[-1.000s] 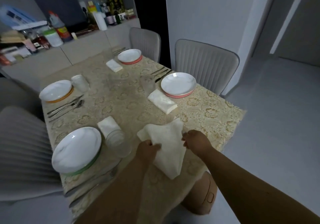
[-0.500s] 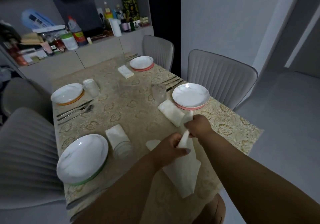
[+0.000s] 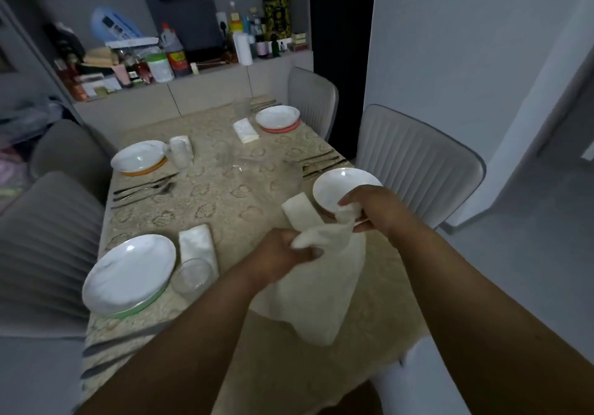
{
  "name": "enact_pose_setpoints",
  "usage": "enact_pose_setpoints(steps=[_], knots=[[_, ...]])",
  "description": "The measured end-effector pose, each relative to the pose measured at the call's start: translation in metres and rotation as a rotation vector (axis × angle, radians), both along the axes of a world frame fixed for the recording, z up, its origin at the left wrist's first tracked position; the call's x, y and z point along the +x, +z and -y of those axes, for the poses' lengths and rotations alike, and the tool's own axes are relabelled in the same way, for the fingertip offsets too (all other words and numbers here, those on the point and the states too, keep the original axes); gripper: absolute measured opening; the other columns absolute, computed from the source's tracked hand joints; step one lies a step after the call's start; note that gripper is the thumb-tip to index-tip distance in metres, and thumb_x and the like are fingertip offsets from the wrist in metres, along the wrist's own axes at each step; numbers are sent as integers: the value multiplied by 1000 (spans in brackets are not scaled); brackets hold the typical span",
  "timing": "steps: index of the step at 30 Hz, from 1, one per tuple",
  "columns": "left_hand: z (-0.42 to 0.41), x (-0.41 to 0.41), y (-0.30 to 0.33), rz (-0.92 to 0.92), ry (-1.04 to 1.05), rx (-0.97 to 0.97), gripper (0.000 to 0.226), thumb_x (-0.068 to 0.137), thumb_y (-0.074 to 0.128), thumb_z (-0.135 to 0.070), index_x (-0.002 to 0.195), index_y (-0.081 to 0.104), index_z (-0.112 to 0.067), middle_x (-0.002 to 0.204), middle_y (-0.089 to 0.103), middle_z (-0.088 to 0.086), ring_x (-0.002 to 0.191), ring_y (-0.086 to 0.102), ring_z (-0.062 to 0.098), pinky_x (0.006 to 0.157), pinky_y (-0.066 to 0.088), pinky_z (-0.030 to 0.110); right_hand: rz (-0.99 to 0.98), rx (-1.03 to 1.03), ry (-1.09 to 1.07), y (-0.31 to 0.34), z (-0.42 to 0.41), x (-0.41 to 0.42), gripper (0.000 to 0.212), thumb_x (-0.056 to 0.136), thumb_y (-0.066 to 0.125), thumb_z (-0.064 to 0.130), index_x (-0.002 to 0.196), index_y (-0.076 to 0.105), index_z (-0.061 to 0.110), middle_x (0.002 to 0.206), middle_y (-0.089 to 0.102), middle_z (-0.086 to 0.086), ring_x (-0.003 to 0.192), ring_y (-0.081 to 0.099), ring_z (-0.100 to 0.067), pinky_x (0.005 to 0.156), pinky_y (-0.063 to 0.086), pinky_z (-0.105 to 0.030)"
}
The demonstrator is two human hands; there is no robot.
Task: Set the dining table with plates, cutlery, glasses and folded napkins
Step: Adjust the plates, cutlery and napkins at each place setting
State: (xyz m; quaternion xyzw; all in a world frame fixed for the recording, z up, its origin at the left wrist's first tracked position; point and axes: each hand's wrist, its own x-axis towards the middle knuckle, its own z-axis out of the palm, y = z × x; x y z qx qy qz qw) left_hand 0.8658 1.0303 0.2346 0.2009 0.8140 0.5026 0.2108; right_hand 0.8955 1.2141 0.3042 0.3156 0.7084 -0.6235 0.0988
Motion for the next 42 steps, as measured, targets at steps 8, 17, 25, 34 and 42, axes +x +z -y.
enact_pose_setpoints(steps=[8, 17, 25, 34, 42], knots=[[-43, 9, 38, -197, 45, -126, 38, 77, 79, -26, 76, 64, 9, 64, 51, 3, 56, 45, 7, 55, 36, 22, -366, 738, 755, -8, -55, 17, 58, 82, 68, 19, 136, 47, 29, 143, 30, 4, 136, 21, -16, 114, 17, -33], [2, 16, 29, -162, -45, -681, 32, 59, 89, -36, 76, 70, -17, 77, 67, -8, 73, 62, 9, 65, 49, 24, -520, 727, 591, -22, -87, 11, 28, 81, 73, 29, 83, 69, 1, 80, 67, -12, 77, 60, -24, 56, 34, -17], [31, 12, 21, -454, 243, -600, 16, 96, 53, -33, 92, 53, -17, 81, 58, 4, 78, 58, 27, 62, 36, 29, -517, 988, 367, -6, -121, 9, 23, 84, 69, 28, 67, 56, 20, 67, 52, 4, 65, 49, -16, 56, 28, -28], [24, 44, 39, -694, 286, -474, 2, 85, 68, -13, 87, 66, -13, 72, 58, -4, 67, 54, 17, 56, 32, 27, -536, 1011, 427, -16, -144, 28, 19, 84, 70, 16, 67, 62, 20, 70, 48, 6, 64, 41, -11, 55, 27, -22], [37, 80, -30, -162, -209, -800, 10, 73, 75, -13, 81, 70, -13, 75, 56, -8, 71, 51, 7, 60, 34, 10, 90, 1052, 1039, -71, -133, 53, 37, 84, 69, 18, 120, 65, 13, 117, 61, -1, 102, 55, -15, 85, 39, -21]])
